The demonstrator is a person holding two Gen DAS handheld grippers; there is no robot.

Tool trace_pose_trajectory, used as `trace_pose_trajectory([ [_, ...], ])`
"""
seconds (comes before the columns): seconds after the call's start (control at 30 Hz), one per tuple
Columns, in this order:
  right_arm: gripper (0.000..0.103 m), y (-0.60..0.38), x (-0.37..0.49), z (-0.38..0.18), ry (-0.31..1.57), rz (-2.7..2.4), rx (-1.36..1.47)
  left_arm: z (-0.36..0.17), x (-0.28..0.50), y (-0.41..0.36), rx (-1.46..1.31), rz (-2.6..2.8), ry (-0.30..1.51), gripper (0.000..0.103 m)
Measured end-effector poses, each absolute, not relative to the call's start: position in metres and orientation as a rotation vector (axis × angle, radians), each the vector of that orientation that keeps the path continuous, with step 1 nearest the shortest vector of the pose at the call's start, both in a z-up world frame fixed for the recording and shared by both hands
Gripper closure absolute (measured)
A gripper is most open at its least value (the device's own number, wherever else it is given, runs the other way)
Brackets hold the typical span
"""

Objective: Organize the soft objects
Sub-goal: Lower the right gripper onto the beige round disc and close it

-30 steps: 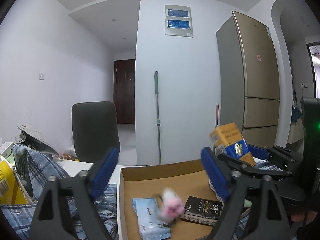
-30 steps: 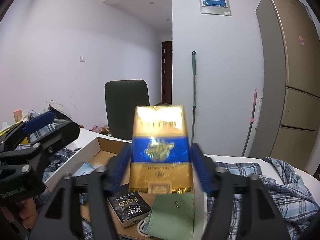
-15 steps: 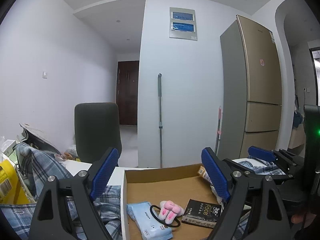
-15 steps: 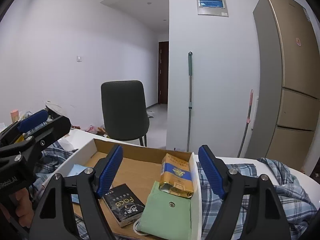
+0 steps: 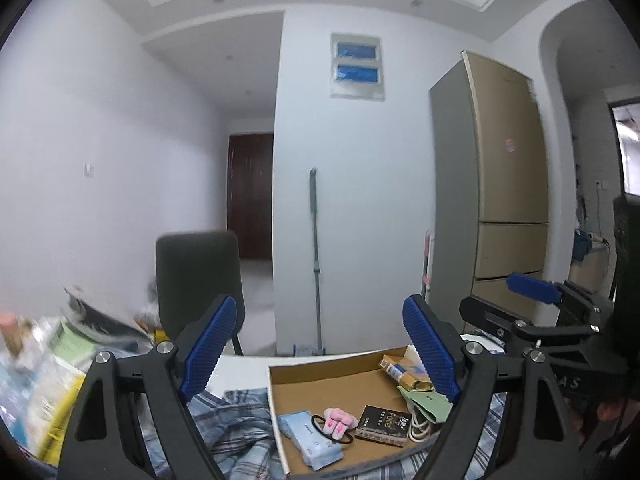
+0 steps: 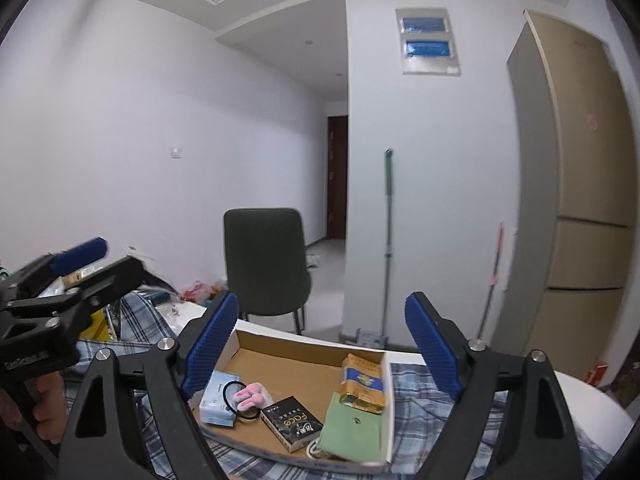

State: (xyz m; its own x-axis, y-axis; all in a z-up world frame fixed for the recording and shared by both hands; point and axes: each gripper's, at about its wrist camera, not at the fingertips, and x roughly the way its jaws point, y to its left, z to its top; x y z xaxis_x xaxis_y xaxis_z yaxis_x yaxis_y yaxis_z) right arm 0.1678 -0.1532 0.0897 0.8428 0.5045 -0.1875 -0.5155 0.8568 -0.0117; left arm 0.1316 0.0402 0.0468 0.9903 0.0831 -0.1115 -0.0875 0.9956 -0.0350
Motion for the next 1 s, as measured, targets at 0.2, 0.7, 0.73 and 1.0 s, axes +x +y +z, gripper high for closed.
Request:
trace_pose_trajectory([
  [0.2, 0.014, -0.163, 0.121, 0.105, 0.156, 0.588, -0.018, 0.064, 0.076, 0.040, -0.021, 0.055, 0.064, 0.016],
  [0.7, 0.000, -0.167, 0.076, 0.053, 0.215, 0.606, -0.043, 0.039, -0.003, 0.040, -0.050, 0.034, 0.019, 0.000],
  [0.73, 0.000, -0.166, 0.077, 0.048, 0.222, 0.609, -0.050, 0.035, -0.003, 0.040, -0.045, 0.035, 0.029, 0.000],
  [1.0, 0.000, -0.157, 0.078, 0.018, 0.253, 0.620, -0.113, 0.004, 0.007, 0.046, -0.021, 0.054, 0.098, 0.000],
])
